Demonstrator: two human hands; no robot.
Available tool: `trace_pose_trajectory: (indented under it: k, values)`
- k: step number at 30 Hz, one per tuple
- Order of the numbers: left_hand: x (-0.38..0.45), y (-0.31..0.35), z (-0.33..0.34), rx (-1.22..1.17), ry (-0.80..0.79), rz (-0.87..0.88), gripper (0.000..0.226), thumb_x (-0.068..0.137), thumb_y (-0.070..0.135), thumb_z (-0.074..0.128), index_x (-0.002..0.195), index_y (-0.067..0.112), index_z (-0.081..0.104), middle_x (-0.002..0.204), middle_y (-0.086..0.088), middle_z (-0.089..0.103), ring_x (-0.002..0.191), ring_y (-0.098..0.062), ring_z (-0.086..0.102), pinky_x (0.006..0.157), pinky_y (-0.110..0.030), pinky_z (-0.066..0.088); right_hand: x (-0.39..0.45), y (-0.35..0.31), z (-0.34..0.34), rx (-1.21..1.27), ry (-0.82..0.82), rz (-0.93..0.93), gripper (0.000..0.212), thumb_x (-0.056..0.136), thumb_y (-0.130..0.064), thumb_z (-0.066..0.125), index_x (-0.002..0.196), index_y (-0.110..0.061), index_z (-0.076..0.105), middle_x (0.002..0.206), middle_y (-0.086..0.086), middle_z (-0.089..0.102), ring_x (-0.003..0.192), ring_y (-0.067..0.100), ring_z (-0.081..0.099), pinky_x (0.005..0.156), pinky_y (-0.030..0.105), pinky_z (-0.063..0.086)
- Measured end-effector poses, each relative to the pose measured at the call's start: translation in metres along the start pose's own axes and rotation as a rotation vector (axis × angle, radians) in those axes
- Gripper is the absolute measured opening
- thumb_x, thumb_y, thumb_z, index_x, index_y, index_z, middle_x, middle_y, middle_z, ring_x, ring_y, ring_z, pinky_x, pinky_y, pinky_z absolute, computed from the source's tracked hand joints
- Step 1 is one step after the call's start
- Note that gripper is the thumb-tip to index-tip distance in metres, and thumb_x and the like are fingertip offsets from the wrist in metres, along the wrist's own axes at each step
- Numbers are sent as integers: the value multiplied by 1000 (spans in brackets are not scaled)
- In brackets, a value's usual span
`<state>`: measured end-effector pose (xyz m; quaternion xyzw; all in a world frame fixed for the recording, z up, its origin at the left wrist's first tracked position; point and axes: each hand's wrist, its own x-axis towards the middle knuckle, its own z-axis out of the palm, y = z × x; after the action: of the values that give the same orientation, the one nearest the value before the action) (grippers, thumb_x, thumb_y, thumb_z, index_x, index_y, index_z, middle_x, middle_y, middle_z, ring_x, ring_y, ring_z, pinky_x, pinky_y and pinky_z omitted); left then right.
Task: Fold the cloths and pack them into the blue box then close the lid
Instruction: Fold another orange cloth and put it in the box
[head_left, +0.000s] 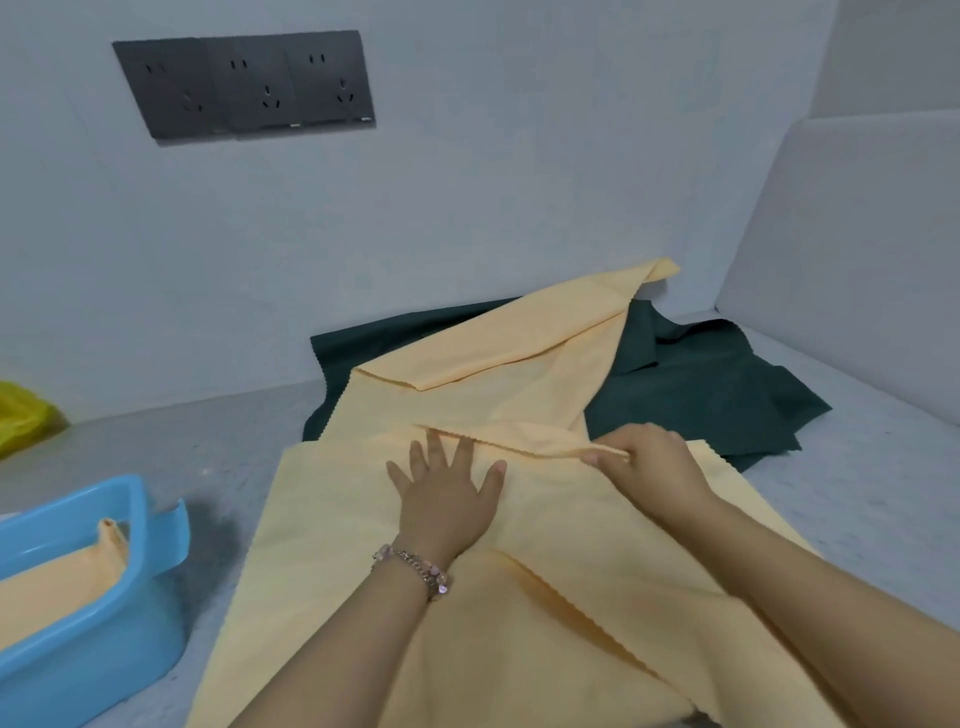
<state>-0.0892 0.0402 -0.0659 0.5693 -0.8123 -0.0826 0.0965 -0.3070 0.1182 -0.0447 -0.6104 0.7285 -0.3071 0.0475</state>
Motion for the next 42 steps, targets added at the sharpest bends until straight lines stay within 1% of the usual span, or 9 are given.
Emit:
trace_pose_trajectory:
  k: [3,7,10,15,20,27,32,38,42]
  values:
    - [-1,-1,5,-17,35,9,67,90,66,12,149,37,-2,159,-11,-2,145,-32,-3,113,-56,-6,28,-6,-15,-95,59,164,42,89,-51,51,61,-21,55,63,-1,58,71,23,56,64,32,34]
    - [-1,-1,5,-60,63,16,66,90,65,13,149,39,0,159,-9,1,145,-29,-1,114,-55,-4,56,-19,-30,-361,345,169,35,89,-50,52,113,-26,62,116,0,60,111,24,46,94,35,24]
    - [-1,-2,-1,-183,89,36,60,94,58,22,149,32,16,158,-9,10,146,-24,3,115,-51,-3,45,-33,-22,-300,240,-24,27,89,-42,56,110,-28,65,115,-5,59,115,20,43,95,31,20]
    - [-27,-4,-16,-378,204,144,31,94,40,46,120,29,60,120,7,50,127,-12,34,101,-25,16,-16,-50,-22,172,-206,6,20,81,-44,62,77,-27,69,82,-12,67,80,9,60,77,28,50]
    - [-67,-14,-38,-507,-84,257,10,85,32,63,85,42,66,103,17,53,110,-4,44,104,-33,30,-82,-53,-29,-31,-459,-102,51,72,-68,56,113,-38,57,107,-19,57,96,4,51,81,22,42]
    - [-81,-3,-40,-395,-53,245,21,83,22,65,68,34,58,92,5,59,91,-13,51,93,-37,40,-91,-63,-48,-214,-504,-16,29,80,-27,57,108,-28,57,110,-9,60,98,14,54,80,28,47]
    - [-74,8,-43,-374,26,106,21,86,14,54,68,26,54,65,22,57,75,-8,55,75,-26,42,-48,-60,-82,-390,-408,147,30,83,-12,49,107,-26,62,102,-10,59,93,14,56,61,22,37]
    - [-74,16,-29,-235,172,99,11,90,24,54,83,20,62,94,5,59,90,-17,54,79,-31,41,-38,-45,-54,-715,-239,111,31,83,-10,45,103,-22,65,99,-6,67,87,19,54,92,30,26]
    - [-77,12,-21,-203,202,112,11,92,22,52,86,17,61,95,3,53,94,-19,50,81,-30,39,-47,-33,-32,-735,-142,35,22,91,-20,42,101,-26,61,95,-7,63,106,16,48,112,37,10]
